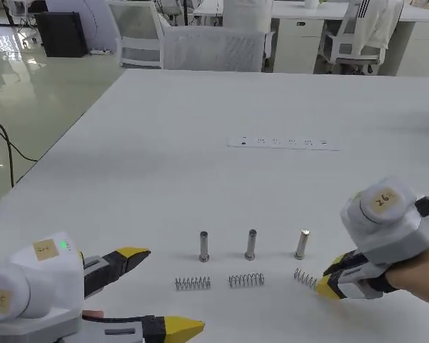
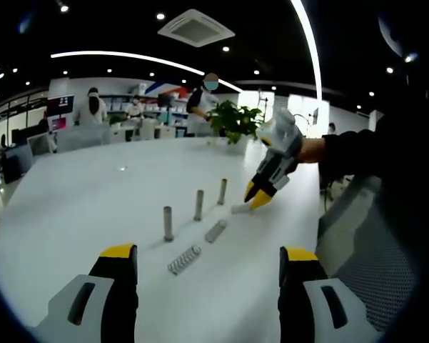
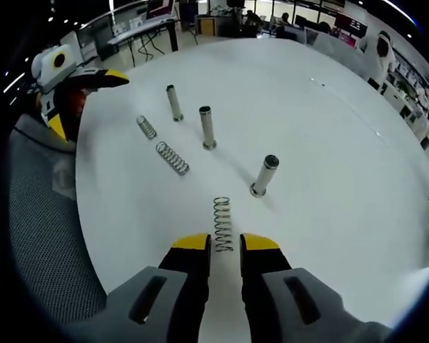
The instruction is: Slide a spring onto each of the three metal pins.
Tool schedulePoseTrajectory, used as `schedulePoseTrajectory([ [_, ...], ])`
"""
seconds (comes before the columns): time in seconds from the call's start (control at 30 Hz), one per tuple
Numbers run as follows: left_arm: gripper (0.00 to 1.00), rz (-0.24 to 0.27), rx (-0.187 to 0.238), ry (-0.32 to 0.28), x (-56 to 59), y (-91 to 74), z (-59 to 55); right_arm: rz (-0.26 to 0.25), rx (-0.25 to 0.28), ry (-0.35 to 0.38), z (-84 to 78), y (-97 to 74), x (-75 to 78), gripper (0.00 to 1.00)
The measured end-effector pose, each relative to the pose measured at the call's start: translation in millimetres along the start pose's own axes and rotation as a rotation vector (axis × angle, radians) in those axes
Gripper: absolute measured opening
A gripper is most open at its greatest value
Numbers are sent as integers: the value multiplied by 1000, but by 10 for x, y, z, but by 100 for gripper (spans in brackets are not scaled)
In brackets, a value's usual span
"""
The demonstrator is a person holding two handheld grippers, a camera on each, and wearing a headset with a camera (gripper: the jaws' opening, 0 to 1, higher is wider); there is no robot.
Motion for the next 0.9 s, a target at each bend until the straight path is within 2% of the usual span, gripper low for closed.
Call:
schedulePoseTrajectory([
  [0.4,78,0,0,-3,-2,4,-10,1,-45,-31,-62,69,-18,11],
  [0.67,78,-4,-2,-2,11,9,-8,-3,-40,-47,-45,65,-23,8],
  [0.9,76,-12,-3,0,26,13,-6,17,-23,-47,38,-32,-80,8],
])
Point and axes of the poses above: the centre of the closed fingertips' face, and the gripper's own axes: y roughly forward along the fingers, x roughly to its right, z roughly out of its top, the point moved 7 cm from there along -y, roughly backward along the fingers
